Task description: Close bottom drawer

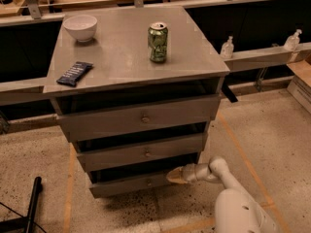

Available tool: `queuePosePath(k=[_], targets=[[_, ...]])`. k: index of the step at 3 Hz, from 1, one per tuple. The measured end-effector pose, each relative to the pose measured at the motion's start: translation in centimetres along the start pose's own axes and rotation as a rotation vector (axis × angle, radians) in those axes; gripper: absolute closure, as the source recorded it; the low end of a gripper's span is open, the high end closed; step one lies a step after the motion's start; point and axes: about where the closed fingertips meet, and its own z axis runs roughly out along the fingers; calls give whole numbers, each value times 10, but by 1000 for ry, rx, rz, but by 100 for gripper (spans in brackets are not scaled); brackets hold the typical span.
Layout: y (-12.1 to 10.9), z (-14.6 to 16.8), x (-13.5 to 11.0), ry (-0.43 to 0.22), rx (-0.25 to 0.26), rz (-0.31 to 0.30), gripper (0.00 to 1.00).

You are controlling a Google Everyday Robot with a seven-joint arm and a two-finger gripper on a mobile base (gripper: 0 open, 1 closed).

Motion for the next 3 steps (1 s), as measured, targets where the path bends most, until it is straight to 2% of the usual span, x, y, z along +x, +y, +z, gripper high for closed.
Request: queuePosePath(k=[1, 2, 3], targets=[[0, 0, 0, -3, 0, -2, 100], [12, 5, 13, 15, -10, 21, 100], [70, 3, 45, 10, -13, 60, 100]])
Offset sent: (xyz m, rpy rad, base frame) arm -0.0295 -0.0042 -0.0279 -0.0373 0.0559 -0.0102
